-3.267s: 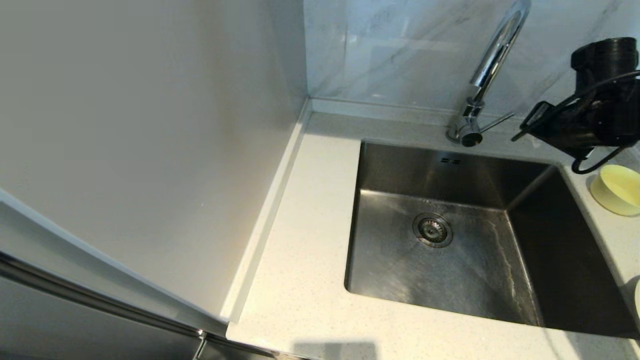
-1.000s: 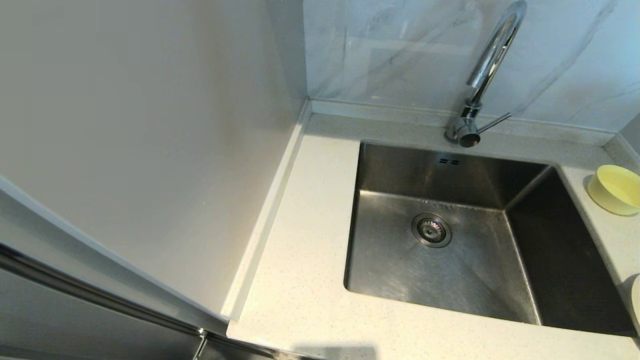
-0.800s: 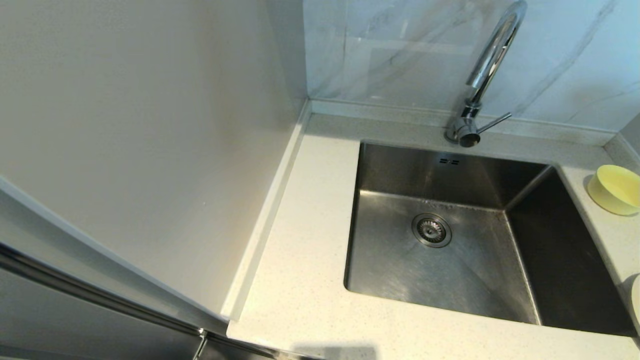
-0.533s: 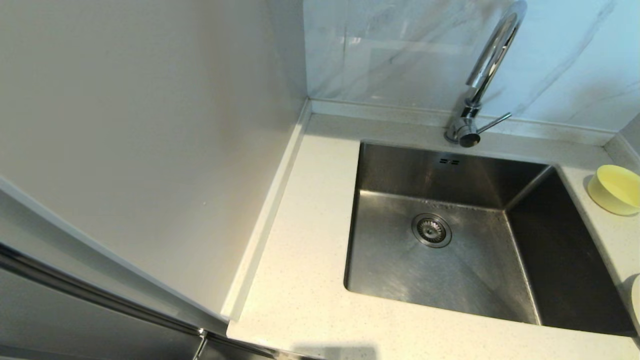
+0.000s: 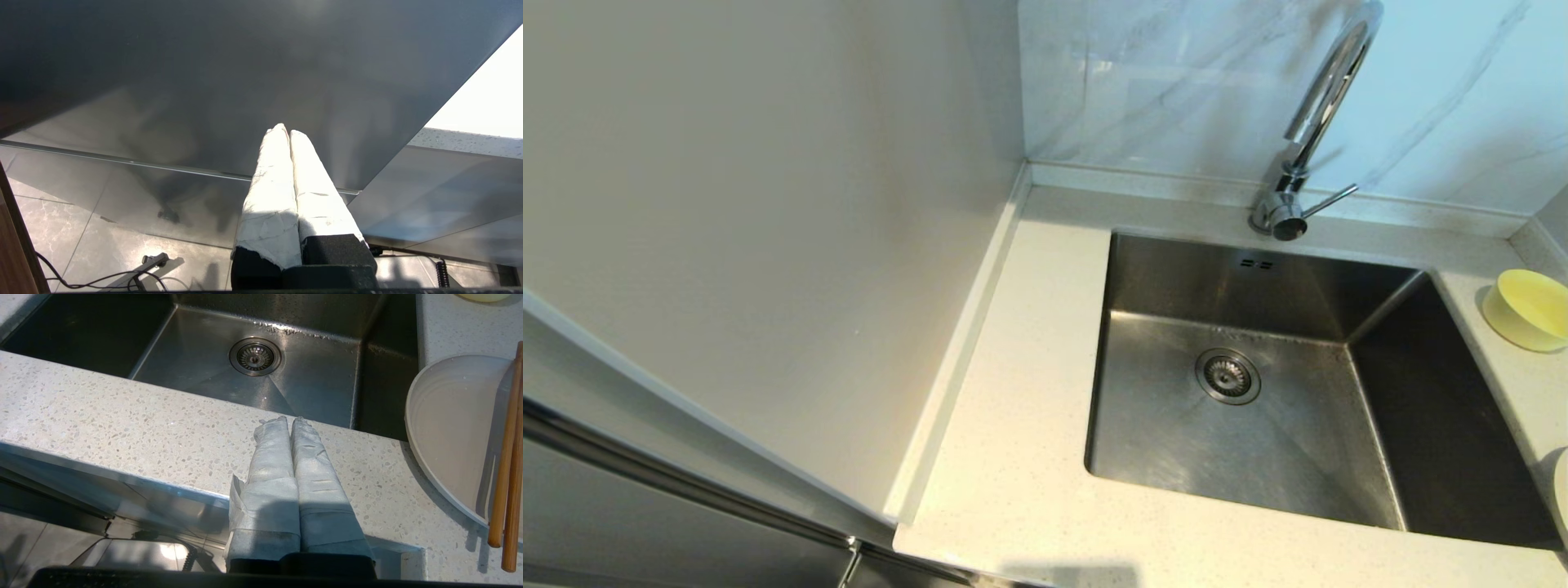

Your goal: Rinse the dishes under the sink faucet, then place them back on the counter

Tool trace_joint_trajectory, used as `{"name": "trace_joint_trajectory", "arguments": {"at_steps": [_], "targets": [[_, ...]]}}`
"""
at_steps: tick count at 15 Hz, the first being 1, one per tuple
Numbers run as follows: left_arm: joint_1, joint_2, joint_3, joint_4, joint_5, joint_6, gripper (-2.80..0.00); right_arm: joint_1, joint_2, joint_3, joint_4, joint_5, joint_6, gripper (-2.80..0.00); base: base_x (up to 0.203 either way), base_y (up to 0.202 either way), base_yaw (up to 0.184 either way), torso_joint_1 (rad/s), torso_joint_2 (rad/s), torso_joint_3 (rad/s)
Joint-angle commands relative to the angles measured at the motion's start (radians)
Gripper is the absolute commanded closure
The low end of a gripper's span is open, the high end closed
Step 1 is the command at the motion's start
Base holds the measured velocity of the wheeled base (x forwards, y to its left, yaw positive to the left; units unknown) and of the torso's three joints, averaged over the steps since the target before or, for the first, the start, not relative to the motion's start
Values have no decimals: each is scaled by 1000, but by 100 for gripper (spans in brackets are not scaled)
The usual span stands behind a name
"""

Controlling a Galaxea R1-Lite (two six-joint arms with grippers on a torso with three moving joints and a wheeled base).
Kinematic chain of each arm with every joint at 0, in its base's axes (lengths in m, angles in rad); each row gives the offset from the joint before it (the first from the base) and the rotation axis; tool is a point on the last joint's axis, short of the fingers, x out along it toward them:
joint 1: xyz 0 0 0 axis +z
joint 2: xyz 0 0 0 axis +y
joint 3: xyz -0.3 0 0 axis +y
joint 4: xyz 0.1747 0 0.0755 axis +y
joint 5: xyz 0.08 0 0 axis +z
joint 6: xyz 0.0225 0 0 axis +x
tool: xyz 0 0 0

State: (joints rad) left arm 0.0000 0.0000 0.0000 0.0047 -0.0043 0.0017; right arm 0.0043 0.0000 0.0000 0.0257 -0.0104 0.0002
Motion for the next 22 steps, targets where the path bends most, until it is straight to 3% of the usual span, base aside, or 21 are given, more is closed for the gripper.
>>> {"name": "trace_joint_trajectory", "arguments": {"at_steps": [1, 22], "targets": [[0, 0, 0, 0, 0, 0, 0, 0, 3, 8, 0, 0, 0, 0, 0, 0, 0, 0, 0, 0], [0, 0, 0, 0, 0, 0, 0, 0, 2, 8, 0, 1, 13, 0, 0, 0, 0, 0, 0, 0]]}}
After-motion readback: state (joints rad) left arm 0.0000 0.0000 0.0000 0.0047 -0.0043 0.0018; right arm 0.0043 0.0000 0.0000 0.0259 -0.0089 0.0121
